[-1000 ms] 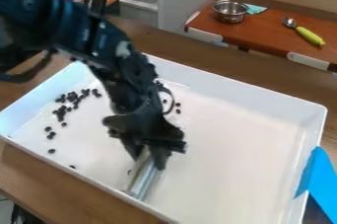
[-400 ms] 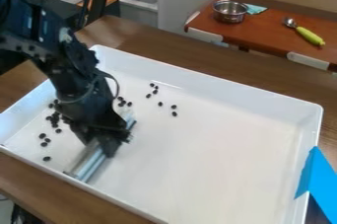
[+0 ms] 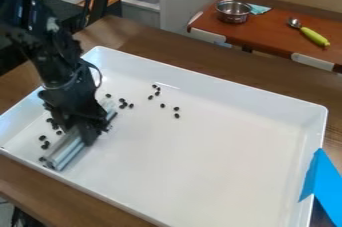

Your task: Sweep into pile

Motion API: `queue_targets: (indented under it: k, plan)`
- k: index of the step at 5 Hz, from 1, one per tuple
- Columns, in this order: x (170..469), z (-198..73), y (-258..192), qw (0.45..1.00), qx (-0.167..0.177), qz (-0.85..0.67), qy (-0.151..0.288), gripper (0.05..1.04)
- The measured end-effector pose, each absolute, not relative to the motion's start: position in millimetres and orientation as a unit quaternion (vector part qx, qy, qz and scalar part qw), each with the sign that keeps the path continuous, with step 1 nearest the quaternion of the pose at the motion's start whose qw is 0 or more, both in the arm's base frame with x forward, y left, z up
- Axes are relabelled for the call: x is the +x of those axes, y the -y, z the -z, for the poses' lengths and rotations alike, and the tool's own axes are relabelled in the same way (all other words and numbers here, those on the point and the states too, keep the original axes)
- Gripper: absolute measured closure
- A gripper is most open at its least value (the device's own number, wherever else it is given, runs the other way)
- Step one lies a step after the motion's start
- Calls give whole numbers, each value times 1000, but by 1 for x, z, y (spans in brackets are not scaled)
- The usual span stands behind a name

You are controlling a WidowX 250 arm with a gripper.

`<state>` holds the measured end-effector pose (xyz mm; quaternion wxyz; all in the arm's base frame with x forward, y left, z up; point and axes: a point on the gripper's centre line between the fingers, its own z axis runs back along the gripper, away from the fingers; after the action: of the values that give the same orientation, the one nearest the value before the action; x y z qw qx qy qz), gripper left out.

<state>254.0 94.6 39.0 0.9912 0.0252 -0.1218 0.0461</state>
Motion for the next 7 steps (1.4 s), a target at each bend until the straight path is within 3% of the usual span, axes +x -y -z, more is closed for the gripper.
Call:
queue_targets:
  k: [1,3,5,7]
  plan:
    - [251,-40,-116,991,33,-38,122,692]
    - [240,-42,-141,991,17,-16,132,692]
    - [249,-81,-83,982,-55,-43,174,692]
    - [299,-106,5,977,-100,-79,170,692]
